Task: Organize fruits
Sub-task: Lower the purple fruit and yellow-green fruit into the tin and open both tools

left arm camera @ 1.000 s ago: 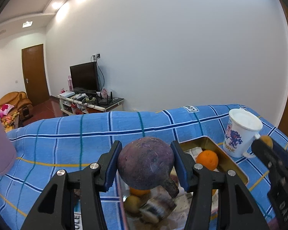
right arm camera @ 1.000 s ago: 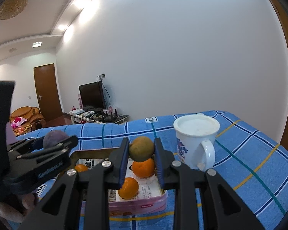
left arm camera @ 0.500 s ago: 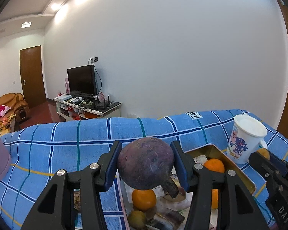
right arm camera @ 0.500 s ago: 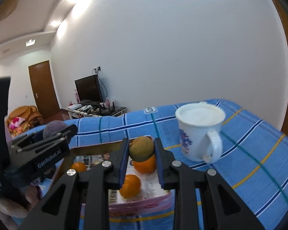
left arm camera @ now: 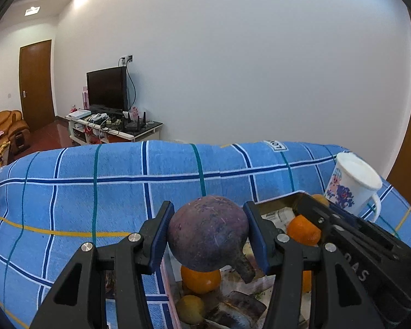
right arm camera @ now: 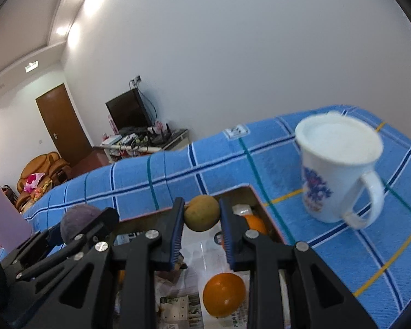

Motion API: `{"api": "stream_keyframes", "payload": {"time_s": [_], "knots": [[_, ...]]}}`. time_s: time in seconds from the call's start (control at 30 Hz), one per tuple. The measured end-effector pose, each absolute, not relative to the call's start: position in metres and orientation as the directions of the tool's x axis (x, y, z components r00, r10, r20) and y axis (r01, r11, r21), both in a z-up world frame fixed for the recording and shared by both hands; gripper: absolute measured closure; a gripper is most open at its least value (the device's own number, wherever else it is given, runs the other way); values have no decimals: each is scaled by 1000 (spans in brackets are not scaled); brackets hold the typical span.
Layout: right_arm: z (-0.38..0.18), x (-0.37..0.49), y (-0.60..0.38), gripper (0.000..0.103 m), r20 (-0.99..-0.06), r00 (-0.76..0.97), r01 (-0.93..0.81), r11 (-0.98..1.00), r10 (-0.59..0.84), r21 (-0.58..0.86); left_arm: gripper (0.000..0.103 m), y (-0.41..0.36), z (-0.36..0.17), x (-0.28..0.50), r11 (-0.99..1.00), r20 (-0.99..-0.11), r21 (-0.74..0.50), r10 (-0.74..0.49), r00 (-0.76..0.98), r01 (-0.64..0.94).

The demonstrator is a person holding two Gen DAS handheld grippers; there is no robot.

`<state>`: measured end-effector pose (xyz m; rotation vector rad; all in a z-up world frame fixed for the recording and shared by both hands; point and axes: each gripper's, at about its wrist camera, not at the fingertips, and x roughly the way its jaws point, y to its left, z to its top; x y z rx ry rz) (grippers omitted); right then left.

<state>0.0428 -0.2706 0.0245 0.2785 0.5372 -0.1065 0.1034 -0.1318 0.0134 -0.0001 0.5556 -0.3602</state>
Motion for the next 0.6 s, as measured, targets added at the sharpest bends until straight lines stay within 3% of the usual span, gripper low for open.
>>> {"api": "stream_keyframes", "payload": {"time_s": [0.6], "knots": [[3, 65, -279, 73, -597, 799, 114, 956, 73, 270, 49, -141, 3, 98, 955, -541, 40, -227, 810, 294]]}}
